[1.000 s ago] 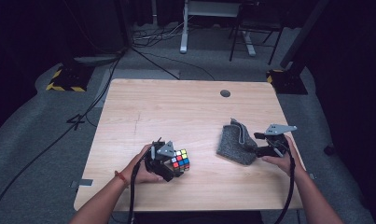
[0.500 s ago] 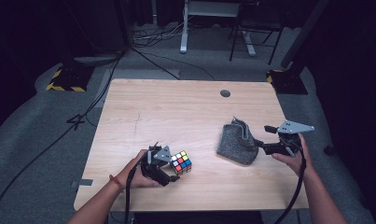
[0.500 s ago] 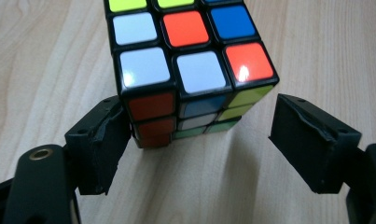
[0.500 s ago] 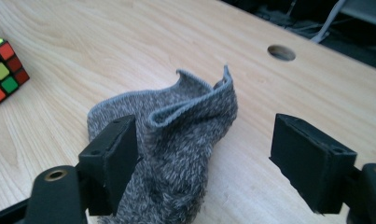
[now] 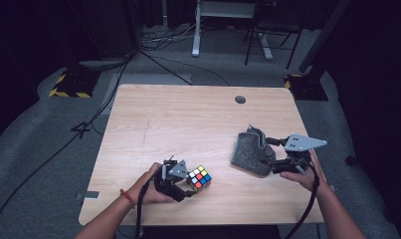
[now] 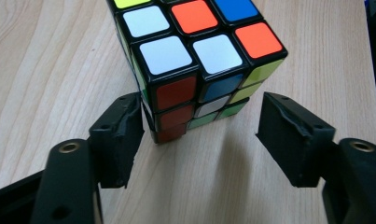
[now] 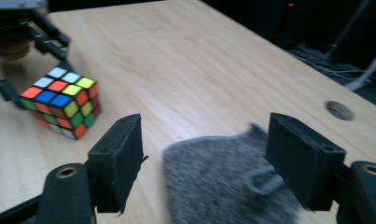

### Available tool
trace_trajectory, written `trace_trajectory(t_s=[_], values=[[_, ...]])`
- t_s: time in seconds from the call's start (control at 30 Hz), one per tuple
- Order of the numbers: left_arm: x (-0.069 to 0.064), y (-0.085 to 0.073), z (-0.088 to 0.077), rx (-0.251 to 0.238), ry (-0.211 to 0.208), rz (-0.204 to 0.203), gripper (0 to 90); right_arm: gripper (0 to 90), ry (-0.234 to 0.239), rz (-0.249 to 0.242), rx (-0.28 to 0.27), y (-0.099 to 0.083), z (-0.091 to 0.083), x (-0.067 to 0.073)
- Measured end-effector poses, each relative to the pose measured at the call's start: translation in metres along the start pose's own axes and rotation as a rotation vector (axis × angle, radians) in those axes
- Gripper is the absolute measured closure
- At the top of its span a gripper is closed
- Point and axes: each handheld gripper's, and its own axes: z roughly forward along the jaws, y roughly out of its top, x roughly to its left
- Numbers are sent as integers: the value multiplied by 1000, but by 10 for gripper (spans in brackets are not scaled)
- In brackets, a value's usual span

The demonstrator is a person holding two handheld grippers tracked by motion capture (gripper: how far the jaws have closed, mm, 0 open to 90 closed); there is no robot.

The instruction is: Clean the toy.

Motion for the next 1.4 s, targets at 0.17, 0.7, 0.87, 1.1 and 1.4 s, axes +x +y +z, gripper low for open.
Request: trace_trajectory(t_s=[0.17,0.7,0.87,1.1,1.4], values=[[-5,6,8,-5,-32,24,465,280,100,-27,59,-5,29,25],[-13,28,35,2,-32,1,472,313,225,-88,190,-19,84,62],[-17,25,29,-20,-45,39,430,331,182,-62,195,-25,82,50],[0,35,23,-75,5,11,159,364,182,-70,220,-28,88,47],[7,55,46,-25,-31,119,164,354,198,-52,229,-31,95,45]])
